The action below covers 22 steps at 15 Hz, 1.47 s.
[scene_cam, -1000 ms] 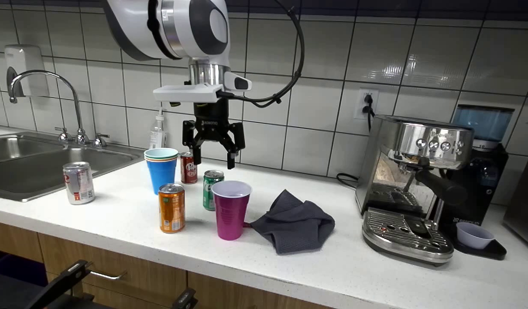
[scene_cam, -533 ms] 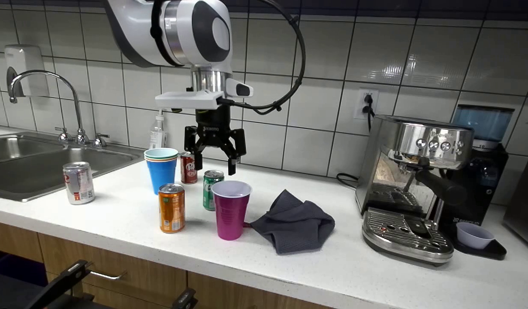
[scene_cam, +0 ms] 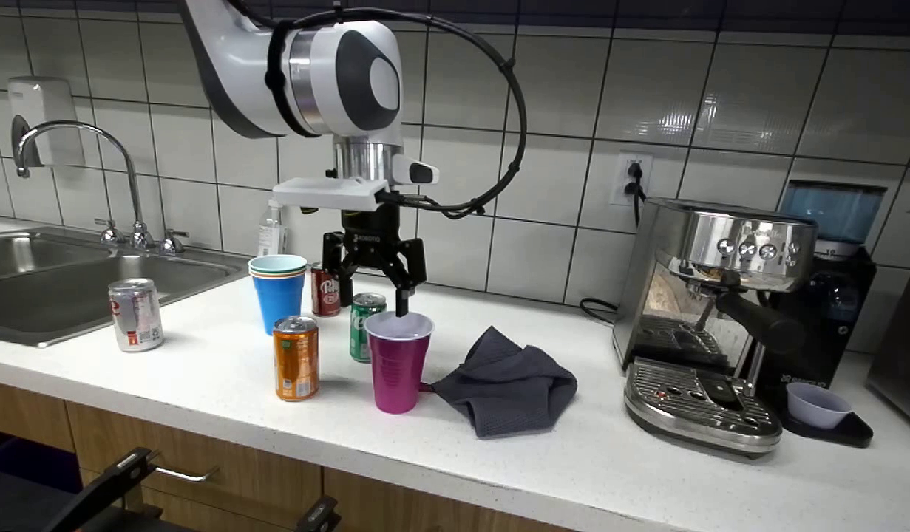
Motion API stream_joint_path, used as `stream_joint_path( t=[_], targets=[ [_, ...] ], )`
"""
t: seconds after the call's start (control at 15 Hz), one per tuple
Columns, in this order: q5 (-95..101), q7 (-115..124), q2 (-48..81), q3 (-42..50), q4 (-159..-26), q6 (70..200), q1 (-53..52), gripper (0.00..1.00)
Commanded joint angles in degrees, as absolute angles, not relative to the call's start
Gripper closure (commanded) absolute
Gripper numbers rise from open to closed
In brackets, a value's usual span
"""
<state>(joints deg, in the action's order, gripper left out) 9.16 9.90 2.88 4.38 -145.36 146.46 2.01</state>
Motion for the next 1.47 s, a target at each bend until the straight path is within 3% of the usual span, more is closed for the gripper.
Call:
stream_joint_path(
  t=[0.0, 0.8, 0.87, 0.93, 1.4],
  targets=[
    [10.8, 12.5, 4.9, 4.8, -144.6, 148.3, 2.4, 0.0],
    [11.3, 14.1, 8.2, 6.2, -144.0, 149.7, 1.7, 0.0],
    [11.2, 14.2, 8.4, 6.2, -143.9, 149.7, 1.6, 0.25],
    [10.8, 14.0, 8.4, 6.1, -143.8, 149.7, 1.7, 0.26],
    [11.1, 14.5, 8.8, 6.3, -143.7, 150.1, 1.5, 0.82]
  ],
)
